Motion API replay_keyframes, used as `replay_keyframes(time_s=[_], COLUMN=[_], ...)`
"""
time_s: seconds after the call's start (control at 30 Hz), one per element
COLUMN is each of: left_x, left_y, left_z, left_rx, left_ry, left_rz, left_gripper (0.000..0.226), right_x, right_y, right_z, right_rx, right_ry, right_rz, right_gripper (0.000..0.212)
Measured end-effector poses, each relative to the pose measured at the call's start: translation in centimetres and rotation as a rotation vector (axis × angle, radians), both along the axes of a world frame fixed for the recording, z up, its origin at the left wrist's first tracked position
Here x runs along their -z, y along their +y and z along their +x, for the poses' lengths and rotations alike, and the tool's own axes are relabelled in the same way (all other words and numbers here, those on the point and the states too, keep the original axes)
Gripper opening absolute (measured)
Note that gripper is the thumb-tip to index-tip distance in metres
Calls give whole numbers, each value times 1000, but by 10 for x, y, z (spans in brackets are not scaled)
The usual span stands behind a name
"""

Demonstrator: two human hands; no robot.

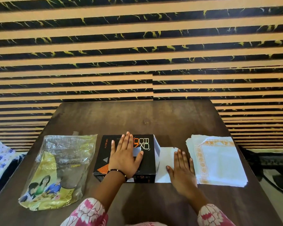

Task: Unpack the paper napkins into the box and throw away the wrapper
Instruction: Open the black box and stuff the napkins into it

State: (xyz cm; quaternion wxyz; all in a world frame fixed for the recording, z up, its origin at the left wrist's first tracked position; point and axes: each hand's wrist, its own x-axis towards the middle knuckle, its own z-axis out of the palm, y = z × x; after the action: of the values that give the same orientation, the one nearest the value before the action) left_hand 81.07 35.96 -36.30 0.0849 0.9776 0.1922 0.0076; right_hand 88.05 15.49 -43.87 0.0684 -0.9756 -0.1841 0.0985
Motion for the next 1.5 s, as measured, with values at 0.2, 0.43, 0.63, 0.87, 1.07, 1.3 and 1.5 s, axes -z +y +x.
replay_keyframes(time_s=[0.2,0.43,0.63,0.87,1.07,1.3,1.5], left_x=[-1,-3,-4,-3,-4,-9,-9], left_y=[1,1,0,1,1,0,5], left_z=[0,-2,-1,-1,-1,-11,-12], left_rx=[7,7,6,13,17,279,386], left_ry=[-8,-1,2,-3,-7,77,196], left_rz=[-6,-21,-32,-39,-49,-12,42], left_gripper=[89,80,74,77,88,116,127], right_x=[-15,-20,-32,-57,-64,-67,-62], right_y=[5,16,-9,10,31,35,46], right_z=[3,-7,-9,-36,-44,-40,-25], right_rx=[-47,-96,-51,-203,-257,-235,-379], right_ry=[-99,111,328,343,160,307,794], right_rz=[42,383,413,202,66,91,356], right_gripper=[60,40,26,16,42,42,21])
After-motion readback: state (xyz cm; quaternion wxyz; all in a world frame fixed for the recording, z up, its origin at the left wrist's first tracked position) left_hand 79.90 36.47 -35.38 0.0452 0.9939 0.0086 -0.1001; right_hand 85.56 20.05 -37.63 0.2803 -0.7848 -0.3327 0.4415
